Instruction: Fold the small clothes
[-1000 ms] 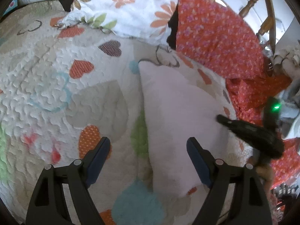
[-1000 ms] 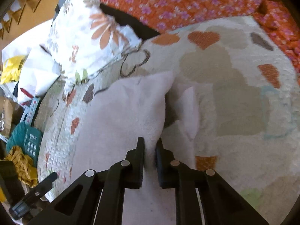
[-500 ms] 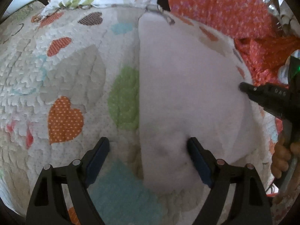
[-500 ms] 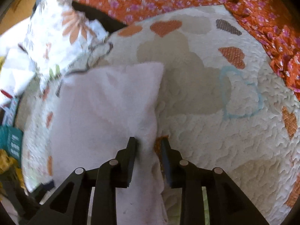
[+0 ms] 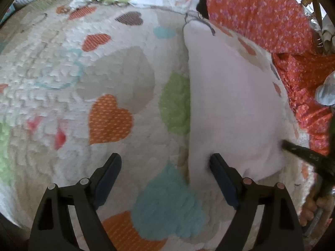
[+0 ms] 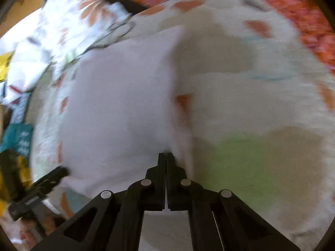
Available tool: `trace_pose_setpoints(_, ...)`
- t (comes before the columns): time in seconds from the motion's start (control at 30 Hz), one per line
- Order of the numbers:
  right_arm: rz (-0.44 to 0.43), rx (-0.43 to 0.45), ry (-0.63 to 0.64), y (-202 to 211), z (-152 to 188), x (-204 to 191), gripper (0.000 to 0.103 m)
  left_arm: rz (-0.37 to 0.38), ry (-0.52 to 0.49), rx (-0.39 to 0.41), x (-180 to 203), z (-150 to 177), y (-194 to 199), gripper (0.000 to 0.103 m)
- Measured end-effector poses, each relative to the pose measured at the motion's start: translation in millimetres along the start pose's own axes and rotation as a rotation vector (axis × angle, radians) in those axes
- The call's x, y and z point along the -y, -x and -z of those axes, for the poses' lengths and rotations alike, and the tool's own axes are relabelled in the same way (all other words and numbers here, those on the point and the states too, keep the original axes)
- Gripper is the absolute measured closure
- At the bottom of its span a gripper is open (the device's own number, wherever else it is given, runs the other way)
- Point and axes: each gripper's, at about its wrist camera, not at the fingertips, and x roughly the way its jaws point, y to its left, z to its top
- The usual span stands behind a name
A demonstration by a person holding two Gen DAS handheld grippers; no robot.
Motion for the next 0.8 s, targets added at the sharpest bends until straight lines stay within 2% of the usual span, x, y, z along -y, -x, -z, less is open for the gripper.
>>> trace_pose_setpoints(0.03,0.058,0.051,0.015,11,6,2,0.093,-0.025,-0.014,0.015,1,2,3,0.017)
trace_pose_setpoints(0.07,0.048,0.088,0.025,20,12,3,0.093,-0.044,-0.033,0.018,2,3,3,0.017)
trace_pose_setpoints(0.1,-0.052,0.090,0.015,26,18,2,0.093,-0.081,-0.060,0.004,5,5,-1,0.017)
trace_pose_setpoints(0.17,-0.171,0.081,0.007,28,25,-3,0.091,-0.134,-0.085,-0.046,5,13,-14,0.017)
trace_pose_setpoints(0.2,-0.197,0.058,0.018,22,29,-9,0.090,-0.148,-0.086,-0.047,2,17,-15,0.017)
trace_pose_setpoints(0.27,-0.137,-0.023,0.053,1,33,-23,0.083,-0.165,-0.109,-0.010,5,20,-11,0.017)
trace_pose_setpoints(0.3,-0.101,-0.049,0.072,-8,35,-27,0.083,-0.162,-0.110,0.007,5,22,-7,0.017)
trace_pose_setpoints(0.37,-0.060,-0.011,0.093,-1,34,-34,0.083,-0.145,-0.102,0.050,3,26,4,0.017)
trace_pose_setpoints(0.4,-0.025,0.017,0.120,6,35,-40,0.082,-0.147,-0.104,0.086,3,30,13,0.017)
trace_pose_setpoints(0.43,0.004,0.046,0.136,12,38,-45,0.073,-0.156,-0.109,0.125,5,32,22,0.017)
trace_pose_setpoints(0.47,0.043,0.074,0.146,18,41,-49,0.059,-0.172,-0.117,0.178,6,35,33,0.017)
trace_pose_setpoints(0.5,0.075,0.095,0.145,22,43,-52,0.054,-0.202,-0.129,0.251,9,39,48,0.017)
trace_pose_setpoints(0.57,0.079,0.119,0.130,28,43,-55,0.051,-0.278,-0.140,0.377,13,46,72,0.016)
trace_pose_setpoints(0.63,0.077,0.144,0.114,35,48,-60,0.051,-0.371,-0.137,0.530,18,55,100,0.004)
trace_pose_setpoints(0.7,0.097,0.177,0.111,46,55,-55,0.048,-0.394,-0.126,0.647,19,64,123,0.000)
trace_pose_setpoints(0.77,0.122,0.211,0.111,53,61,-58,0.045,-0.402,-0.110,0.714,19,71,141,0.000)
trace_pose_setpoints(0.8,0.139,0.234,0.112,57,64,-61,0.044,-0.399,-0.106,0.710,19,69,146,0.000)
